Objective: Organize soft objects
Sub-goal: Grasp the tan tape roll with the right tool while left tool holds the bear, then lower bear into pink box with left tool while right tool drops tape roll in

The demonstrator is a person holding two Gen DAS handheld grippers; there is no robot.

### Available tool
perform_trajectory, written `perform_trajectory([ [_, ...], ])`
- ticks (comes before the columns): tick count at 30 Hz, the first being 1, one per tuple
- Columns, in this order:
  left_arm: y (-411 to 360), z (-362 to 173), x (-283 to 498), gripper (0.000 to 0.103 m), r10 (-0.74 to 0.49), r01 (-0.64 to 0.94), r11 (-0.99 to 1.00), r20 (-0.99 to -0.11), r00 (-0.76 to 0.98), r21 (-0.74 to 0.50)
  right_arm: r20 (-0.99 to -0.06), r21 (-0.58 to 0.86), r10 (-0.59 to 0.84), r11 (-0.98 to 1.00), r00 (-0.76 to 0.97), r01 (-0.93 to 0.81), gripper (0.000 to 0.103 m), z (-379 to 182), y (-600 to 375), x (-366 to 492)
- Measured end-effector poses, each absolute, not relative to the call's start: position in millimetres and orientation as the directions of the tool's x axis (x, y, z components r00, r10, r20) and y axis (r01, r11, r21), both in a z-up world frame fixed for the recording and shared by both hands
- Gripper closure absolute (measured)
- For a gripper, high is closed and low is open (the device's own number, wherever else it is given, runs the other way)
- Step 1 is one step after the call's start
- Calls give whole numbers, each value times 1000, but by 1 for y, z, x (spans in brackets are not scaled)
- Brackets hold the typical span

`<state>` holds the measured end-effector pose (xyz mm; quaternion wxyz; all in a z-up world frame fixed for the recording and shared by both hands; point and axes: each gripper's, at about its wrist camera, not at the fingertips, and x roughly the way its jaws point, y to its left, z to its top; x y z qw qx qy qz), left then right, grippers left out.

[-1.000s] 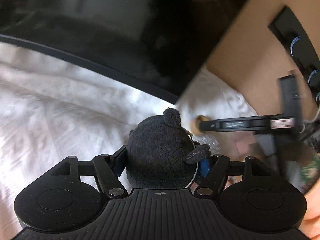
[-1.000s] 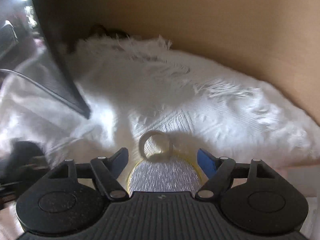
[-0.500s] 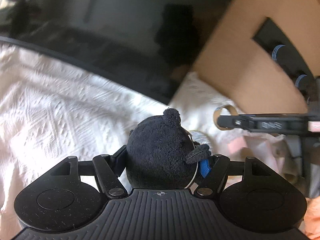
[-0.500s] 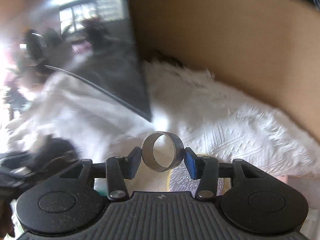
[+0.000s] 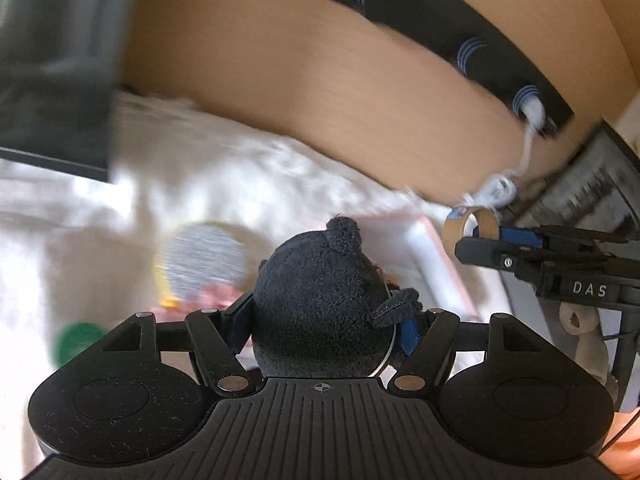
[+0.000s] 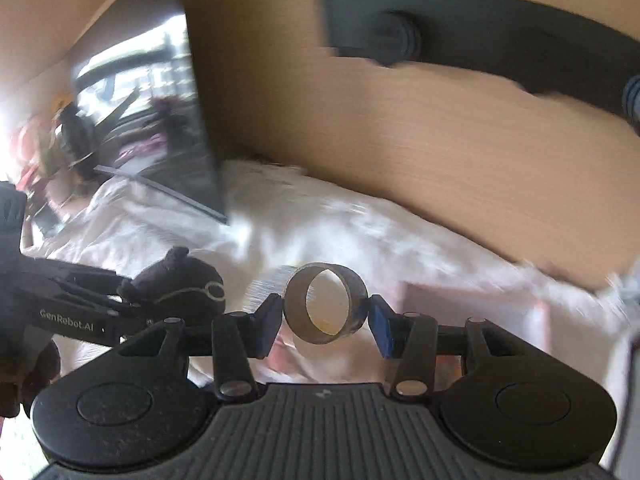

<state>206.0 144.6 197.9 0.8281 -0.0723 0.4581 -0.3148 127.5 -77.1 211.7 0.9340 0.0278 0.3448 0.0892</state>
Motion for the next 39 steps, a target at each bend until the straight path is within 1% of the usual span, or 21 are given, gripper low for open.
perform_trajectory([
  [5,73,179,200,29,-637,491,743,-708,306,-455,-596,108,86,994,798,-26,56,199,-140,103],
  [8,32,170,196,29,-646,510,729,-707,288,-458,-585,101,28,994,810,39,56,189,-164,100],
  [14,-36,148,206,29,-652,536,718,-698,296,-444,-538,133,-30,984,843,120,56,178,-201,99],
  [16,-58,134,215,28,-668,545,702,-690,279,-458,-529,148,-33,980,848,131,56,172,-206,104],
  [18,-80,114,224,28,-649,546,702,-726,228,-457,-528,161,-33,977,849,138,56,165,-208,110],
  [20,-102,89,228,27,-568,575,724,-802,184,-381,-528,170,-37,974,848,149,56,160,-212,113],
  [21,-111,79,226,23,-516,603,732,-837,185,-318,-528,172,-43,973,848,156,56,158,-213,114],
  [22,-118,71,224,20,-481,628,729,-856,191,-270,-525,174,-50,971,849,164,56,156,-215,114],
  [24,-127,60,220,19,-390,644,751,-886,251,-148,-522,173,-67,968,850,182,56,150,-219,114],
  [25,-128,58,220,18,-360,640,761,-889,281,-106,-523,170,-75,967,849,190,56,148,-220,115],
  [27,-127,59,219,21,-362,629,772,-879,310,-96,-533,170,-82,965,842,201,56,142,-223,117],
  [29,-120,68,214,25,-408,640,760,-849,337,-111,-544,179,-76,963,836,203,56,138,-224,119],
  [34,-83,107,197,25,-562,662,713,-751,346,-229,-540,189,-81,958,838,215,56,138,-227,119],
  [36,-64,124,190,25,-617,661,698,-698,362,-274,-544,196,-79,956,836,218,56,139,-227,122],
  [39,-39,144,180,25,-648,650,702,-639,414,-291,-562,219,-41,956,826,197,56,137,-224,128],
])
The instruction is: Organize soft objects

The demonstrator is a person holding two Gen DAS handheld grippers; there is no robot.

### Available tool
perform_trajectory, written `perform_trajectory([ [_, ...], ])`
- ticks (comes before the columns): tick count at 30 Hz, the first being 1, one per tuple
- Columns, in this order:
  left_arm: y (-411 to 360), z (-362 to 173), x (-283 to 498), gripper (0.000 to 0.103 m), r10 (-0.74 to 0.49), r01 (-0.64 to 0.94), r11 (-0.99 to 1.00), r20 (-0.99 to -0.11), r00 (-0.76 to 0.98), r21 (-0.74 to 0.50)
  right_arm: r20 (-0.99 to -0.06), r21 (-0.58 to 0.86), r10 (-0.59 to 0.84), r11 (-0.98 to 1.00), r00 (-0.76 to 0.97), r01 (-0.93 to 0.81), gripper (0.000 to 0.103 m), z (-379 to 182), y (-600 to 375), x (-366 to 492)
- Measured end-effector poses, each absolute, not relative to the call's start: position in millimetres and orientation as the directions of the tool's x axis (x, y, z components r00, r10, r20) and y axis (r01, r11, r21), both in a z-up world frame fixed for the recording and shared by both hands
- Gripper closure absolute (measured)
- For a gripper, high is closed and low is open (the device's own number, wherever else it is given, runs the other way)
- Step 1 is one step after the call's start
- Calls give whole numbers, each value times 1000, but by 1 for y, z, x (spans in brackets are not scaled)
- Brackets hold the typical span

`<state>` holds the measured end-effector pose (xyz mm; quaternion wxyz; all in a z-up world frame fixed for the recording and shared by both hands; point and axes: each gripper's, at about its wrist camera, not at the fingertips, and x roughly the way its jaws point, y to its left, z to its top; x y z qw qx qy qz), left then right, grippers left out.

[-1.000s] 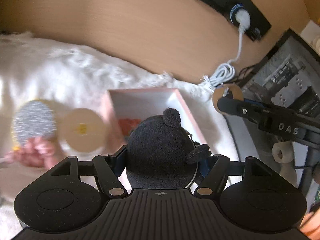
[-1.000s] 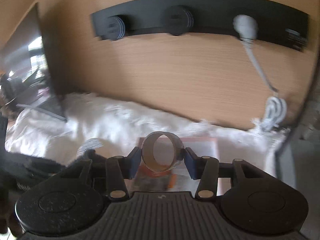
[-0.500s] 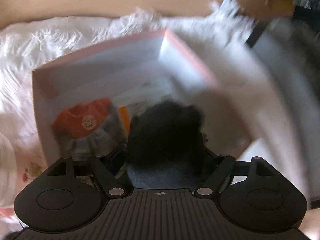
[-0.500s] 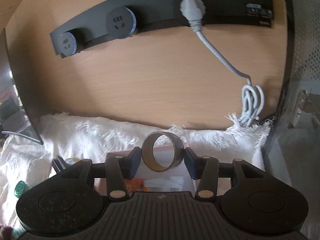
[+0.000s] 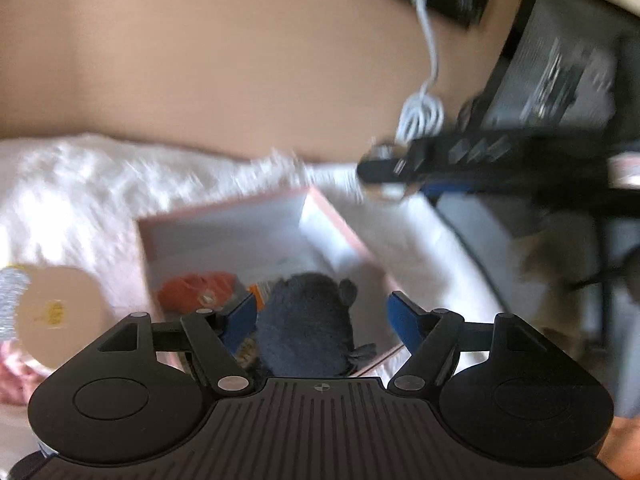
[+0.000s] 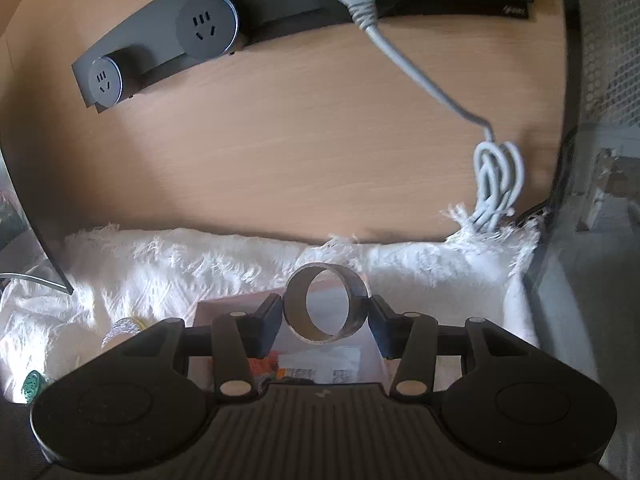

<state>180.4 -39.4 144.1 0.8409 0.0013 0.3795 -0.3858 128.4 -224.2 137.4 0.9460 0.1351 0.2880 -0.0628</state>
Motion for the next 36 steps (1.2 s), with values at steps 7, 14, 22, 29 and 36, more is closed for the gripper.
perform_trajectory([
  [7,17,161,171,27,-684,599,717,-520,511,-355,-586,287,60,948,808,138,55,123,-205,165],
  [14,73,149,155,27,-640,524,767,-508,577,-371,-638,231,39,962,769,143,44,108,-185,173],
  [22,185,108,126,27,-454,235,873,-538,710,-427,-583,85,6,995,813,53,36,113,-148,123],
  [29,266,81,107,27,-319,13,887,-593,739,-461,-559,-21,83,993,825,-115,32,96,-79,93],
  [36,277,51,112,27,-419,1,837,-641,643,-547,-656,-13,188,966,731,-260,32,59,-18,91],
])
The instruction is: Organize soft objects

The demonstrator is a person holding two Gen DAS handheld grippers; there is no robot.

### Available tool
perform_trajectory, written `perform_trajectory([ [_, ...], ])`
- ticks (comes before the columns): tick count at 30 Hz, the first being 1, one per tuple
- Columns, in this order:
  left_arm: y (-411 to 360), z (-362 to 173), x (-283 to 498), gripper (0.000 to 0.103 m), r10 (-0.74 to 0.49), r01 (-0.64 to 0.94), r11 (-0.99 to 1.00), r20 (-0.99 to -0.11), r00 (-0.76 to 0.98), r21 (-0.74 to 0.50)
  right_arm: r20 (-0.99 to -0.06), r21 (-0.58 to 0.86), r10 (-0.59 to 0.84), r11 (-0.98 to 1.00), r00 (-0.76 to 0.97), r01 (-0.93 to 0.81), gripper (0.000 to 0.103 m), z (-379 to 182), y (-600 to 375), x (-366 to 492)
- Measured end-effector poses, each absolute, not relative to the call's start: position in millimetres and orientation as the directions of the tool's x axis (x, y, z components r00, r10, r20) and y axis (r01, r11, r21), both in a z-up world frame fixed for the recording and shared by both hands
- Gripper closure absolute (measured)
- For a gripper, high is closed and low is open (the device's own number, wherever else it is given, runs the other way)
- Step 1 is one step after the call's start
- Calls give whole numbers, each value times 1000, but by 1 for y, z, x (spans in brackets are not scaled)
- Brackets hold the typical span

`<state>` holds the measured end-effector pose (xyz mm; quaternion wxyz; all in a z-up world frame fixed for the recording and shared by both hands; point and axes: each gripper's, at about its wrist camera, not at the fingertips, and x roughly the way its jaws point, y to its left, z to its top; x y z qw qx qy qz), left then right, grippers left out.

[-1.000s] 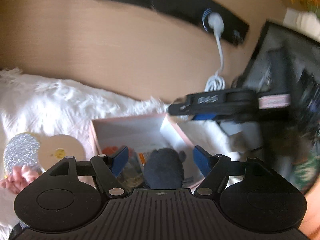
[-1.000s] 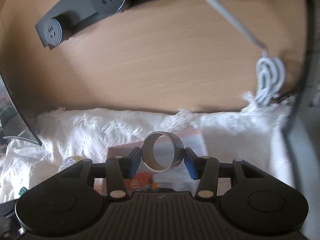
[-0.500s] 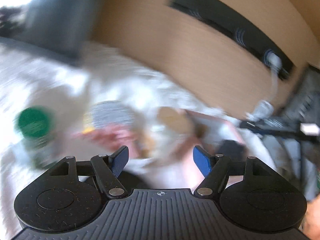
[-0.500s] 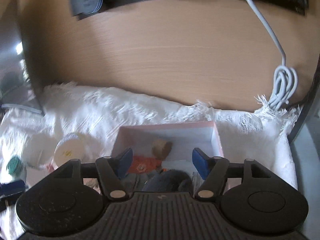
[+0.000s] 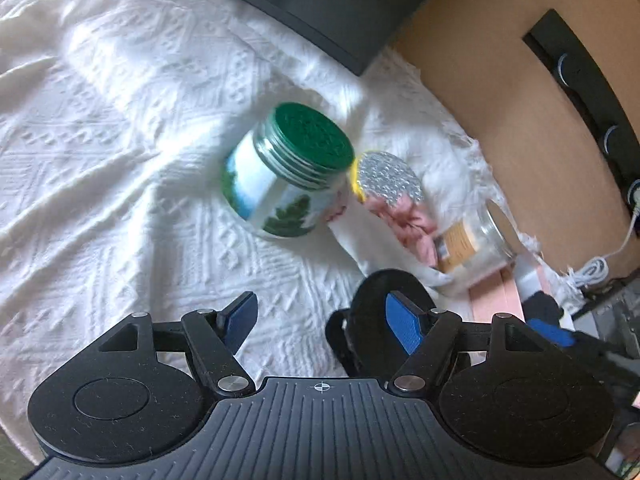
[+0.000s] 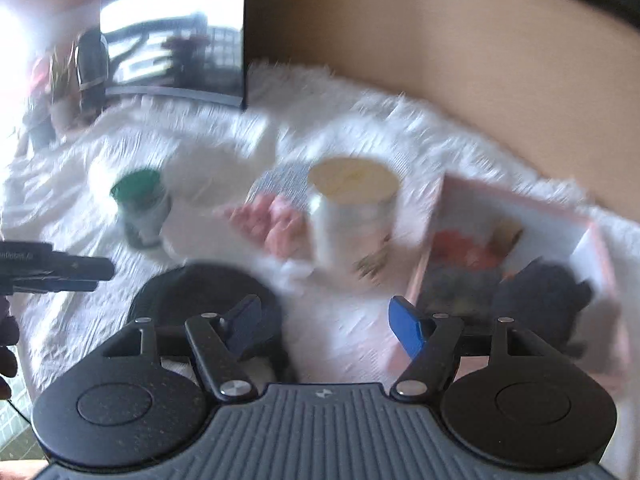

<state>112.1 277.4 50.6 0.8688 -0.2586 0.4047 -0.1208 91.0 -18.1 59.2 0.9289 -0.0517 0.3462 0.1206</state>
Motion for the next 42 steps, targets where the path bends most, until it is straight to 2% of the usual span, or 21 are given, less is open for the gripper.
perform_trajectory([
  [3,272,74,120,27,-463,124,842,-583,667,-525,-679,-15,197,959,707,-281,32,51,-6,88],
  [6,275,107,146,27,-476,211,857,-565,673,-471,-689,-30,182,960,701,-279,32,46,-3,86],
  [8,276,129,178,35,-485,236,861,-585,651,-451,-695,-21,171,966,699,-258,32,45,-2,85],
  [11,262,149,242,53,-437,251,899,-694,572,-359,-701,7,160,976,695,-218,32,40,-2,82],
  [14,237,137,303,57,-328,276,935,-841,429,-224,-709,33,160,981,687,-194,32,36,-2,79],
  [16,223,113,334,59,-263,287,941,-921,289,-178,-711,36,156,982,685,-186,32,35,0,77],
  [18,216,91,350,61,-218,286,946,-955,203,-155,-709,32,145,984,691,-173,32,34,1,76],
  [21,208,68,361,61,-141,307,948,-973,181,-80,-708,21,116,989,697,-143,32,35,3,73],
  [24,206,51,366,61,-122,323,944,-981,150,-68,-713,21,103,992,693,-126,32,33,2,70],
  [28,198,43,367,63,-169,354,929,-976,141,-110,-719,18,83,995,690,-101,32,31,-1,69],
  [29,196,42,368,67,-181,359,925,-974,137,-122,-718,14,78,995,692,-98,32,32,-1,69],
  [32,192,41,363,67,-204,388,912,-968,143,-135,-702,-11,68,994,709,-107,32,42,3,71],
  [38,209,43,349,68,-281,419,888,-946,164,-191,-628,4,119,989,769,-150,31,113,16,111],
  [39,212,44,348,71,-287,417,888,-942,172,-195,-637,24,132,988,760,-152,29,126,17,129],
  [40,216,44,346,85,-282,412,892,-942,185,-186,-659,58,154,986,736,-155,24,138,17,150],
  [42,228,44,349,87,-300,414,888,-934,196,-199,-722,158,220,975,656,-154,22,151,17,202],
])
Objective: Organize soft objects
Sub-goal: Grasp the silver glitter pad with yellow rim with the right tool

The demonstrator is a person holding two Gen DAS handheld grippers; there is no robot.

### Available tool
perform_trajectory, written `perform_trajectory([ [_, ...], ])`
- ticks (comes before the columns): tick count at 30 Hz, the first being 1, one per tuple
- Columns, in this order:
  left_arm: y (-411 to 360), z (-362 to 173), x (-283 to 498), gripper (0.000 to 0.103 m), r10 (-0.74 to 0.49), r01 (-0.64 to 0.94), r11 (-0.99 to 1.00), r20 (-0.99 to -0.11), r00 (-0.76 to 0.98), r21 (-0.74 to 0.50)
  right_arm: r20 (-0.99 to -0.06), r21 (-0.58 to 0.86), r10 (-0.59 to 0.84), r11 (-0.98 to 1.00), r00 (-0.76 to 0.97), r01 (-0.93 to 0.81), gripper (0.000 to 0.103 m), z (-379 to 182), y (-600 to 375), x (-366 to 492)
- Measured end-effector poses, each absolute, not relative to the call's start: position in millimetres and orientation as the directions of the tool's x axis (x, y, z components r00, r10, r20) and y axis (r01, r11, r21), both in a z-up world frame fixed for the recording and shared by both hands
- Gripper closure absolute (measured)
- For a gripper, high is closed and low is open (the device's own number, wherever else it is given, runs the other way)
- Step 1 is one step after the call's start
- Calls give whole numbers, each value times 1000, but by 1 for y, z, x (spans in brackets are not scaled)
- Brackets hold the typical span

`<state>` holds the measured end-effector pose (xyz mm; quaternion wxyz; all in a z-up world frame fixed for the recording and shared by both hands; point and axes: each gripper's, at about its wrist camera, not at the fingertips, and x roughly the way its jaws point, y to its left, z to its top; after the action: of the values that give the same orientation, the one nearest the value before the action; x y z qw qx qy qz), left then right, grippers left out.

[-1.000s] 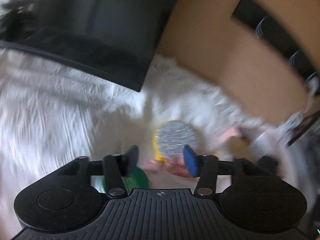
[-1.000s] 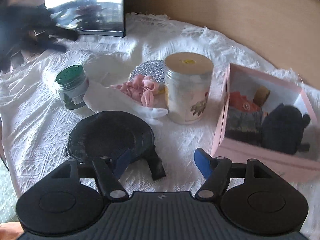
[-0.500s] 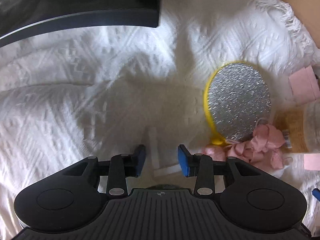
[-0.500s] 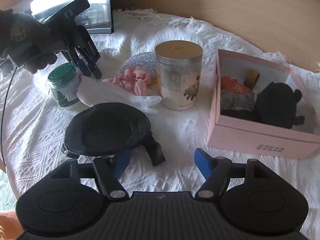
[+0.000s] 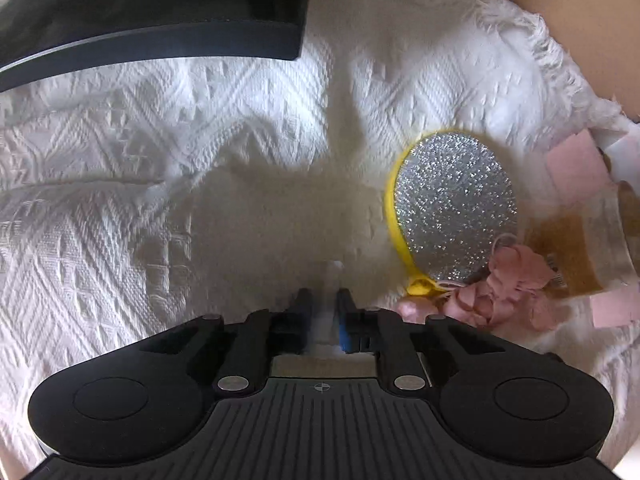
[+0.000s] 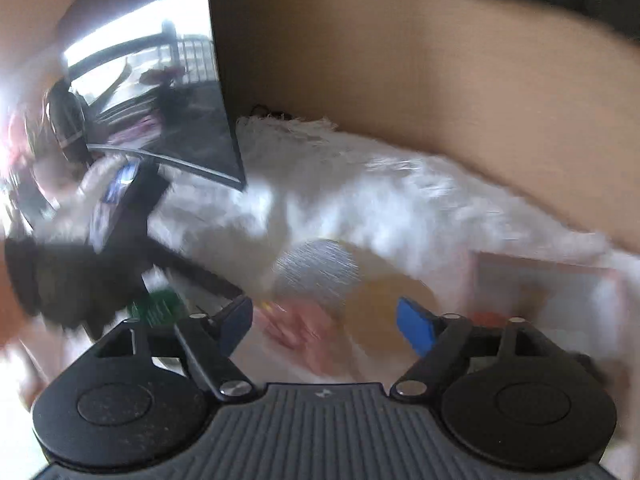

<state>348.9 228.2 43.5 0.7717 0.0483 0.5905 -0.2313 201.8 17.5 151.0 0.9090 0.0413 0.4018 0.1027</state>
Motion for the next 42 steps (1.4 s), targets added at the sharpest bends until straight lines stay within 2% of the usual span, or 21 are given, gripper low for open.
perform_trajectory([
  [3,240,45,351,88,-348,420,876,-914,208,-238,-821,218,231,972,523,-87,22,142,27,285],
  [8,274,61,351,89,-451,400,856,-853,264,-329,-924,86,88,996,372,-22,22,92,57,365],
  [13,314,88,345,94,-528,390,830,-785,323,-398,-955,-12,-11,1000,296,0,22,56,77,392],
  [19,344,99,342,94,-518,359,846,-766,380,-394,-974,57,37,995,224,82,18,29,72,401],
  [24,340,76,354,94,-559,368,815,-775,296,-448,-973,89,66,992,222,91,19,32,69,391],
  [27,306,64,364,94,-512,386,829,-826,234,-405,-955,157,135,985,263,67,32,54,67,372],
  [29,293,60,371,94,-452,394,851,-865,219,-346,-936,205,186,978,298,34,46,72,67,356],
  [31,283,56,380,94,-417,395,862,-889,192,-319,-919,245,234,970,318,-8,53,89,66,338],
  [35,263,43,396,90,-426,363,857,-899,101,-366,-898,283,297,955,325,-91,53,101,69,311],
  [39,248,36,398,91,-402,368,864,-910,97,-343,-908,223,257,965,330,-139,53,93,83,301],
  [40,244,37,397,91,-389,377,867,-915,104,-326,-915,194,233,970,328,-148,54,89,88,302],
  [42,237,40,396,89,-365,405,866,-923,117,-291,-927,141,190,975,324,-169,63,84,93,296],
])
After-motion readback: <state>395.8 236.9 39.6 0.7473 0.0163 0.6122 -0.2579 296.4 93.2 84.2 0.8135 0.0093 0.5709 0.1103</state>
